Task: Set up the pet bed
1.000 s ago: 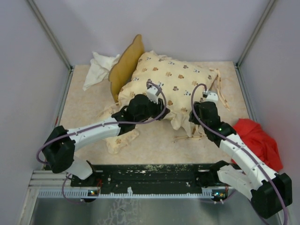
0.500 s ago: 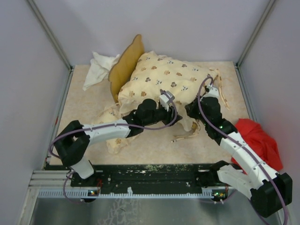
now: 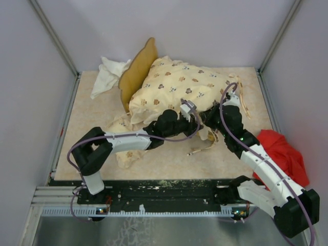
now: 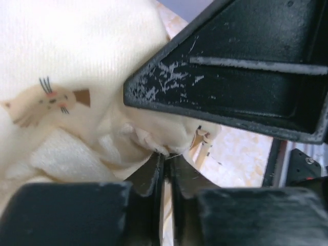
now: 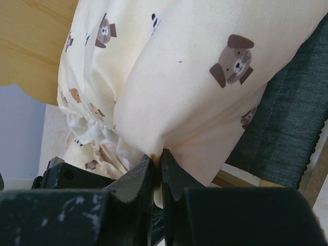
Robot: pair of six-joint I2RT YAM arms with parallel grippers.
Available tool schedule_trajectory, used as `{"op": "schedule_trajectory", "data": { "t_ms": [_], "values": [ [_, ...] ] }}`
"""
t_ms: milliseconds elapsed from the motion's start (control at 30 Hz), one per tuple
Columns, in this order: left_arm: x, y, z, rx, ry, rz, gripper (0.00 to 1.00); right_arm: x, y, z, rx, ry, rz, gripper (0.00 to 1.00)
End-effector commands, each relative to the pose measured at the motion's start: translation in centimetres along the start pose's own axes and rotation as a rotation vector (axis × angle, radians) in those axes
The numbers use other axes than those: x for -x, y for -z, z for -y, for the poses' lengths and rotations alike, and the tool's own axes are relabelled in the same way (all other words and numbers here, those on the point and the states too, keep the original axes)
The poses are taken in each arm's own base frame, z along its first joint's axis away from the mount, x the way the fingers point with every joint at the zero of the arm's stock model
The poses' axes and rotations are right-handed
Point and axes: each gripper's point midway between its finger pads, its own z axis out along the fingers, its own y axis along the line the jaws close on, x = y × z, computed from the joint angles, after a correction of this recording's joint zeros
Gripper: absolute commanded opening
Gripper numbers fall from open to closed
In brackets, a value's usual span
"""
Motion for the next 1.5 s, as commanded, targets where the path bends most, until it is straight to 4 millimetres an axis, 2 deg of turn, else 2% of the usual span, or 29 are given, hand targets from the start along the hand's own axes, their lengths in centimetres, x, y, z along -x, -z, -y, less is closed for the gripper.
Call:
{"op": "schedule_trajectory", "data": {
  "t_ms": [0,67,100,167,300,433,567,700,800,967,1133,1233,1300,1367,1400,1467],
  "values": [
    [4.0,0.2,0.6,0.002,-0.004,0.122,0.01,1.7,0.7,-2.4,0.102,0.092,0.031,0.16],
    [5.1,0.9,-0.4,0.025,0.013,0.139,0.0,1.4,1.2,-1.3,0.062,0.195,0.011,0.31],
    [5.5,1.1,-1.1,0.035,0.03,0.134,0.0,1.6,1.6,-0.5,0.027,0.244,0.012,0.44],
    [6.3,1.8,-2.3,0.033,0.053,0.121,0.0,1.6,2.7,0.3,0.021,0.355,0.004,0.54],
    [8.0,3.3,-4.1,0.043,0.056,0.142,0.0,1.8,4.6,0.9,0.05,0.486,0.043,0.54],
    [9.6,4.4,-5.7,0.068,0.058,0.175,0.0,1.0,5.0,1.4,0.089,0.588,0.06,0.51],
    [10.3,5.0,-7.0,0.07,0.073,0.182,0.0,-1.0,3.7,1.5,0.167,0.681,0.025,0.49],
    [10.4,5.1,-7.3,0.064,0.075,0.178,0.0,-2.8,2.4,0.0,0.295,0.683,0.003,0.47],
    [10.3,5.2,-7.7,0.071,0.09,0.177,0.0,-3.4,1.6,-0.7,0.349,0.652,0.02,0.48],
    [10.6,5.2,-7.9,0.064,0.098,0.183,0.0,-4.5,-0.3,0.2,0.342,0.634,0.019,0.49],
    [10.7,5.3,-8.3,0.069,0.105,0.185,0.0,-4.9,-1.3,-0.4,0.39,0.629,0.047,0.48],
    [10.4,5.3,-8.5,0.075,0.112,0.183,0.0,-4.7,-1.9,-0.2,0.376,0.628,0.063,0.45],
    [10.2,5.4,-8.7,0.084,0.117,0.181,0.0,-4.4,-2.3,0.6,0.327,0.637,0.067,0.3],
    [10.0,5.5,-8.8,0.091,0.115,0.178,0.0,-4.1,-2.2,1.1,0.298,0.649,0.079,0.06],
    [10.0,5.5,-9.1,0.099,0.114,0.174,0.0,-3.9,-2.0,1.1,0.294,0.655,0.082,0.0],
    [9.9,5.3,-9.5,0.113,0.115,0.159,0.0,-3.1,-1.2,1.2,0.269,0.659,0.105,0.0]
  ]
}}
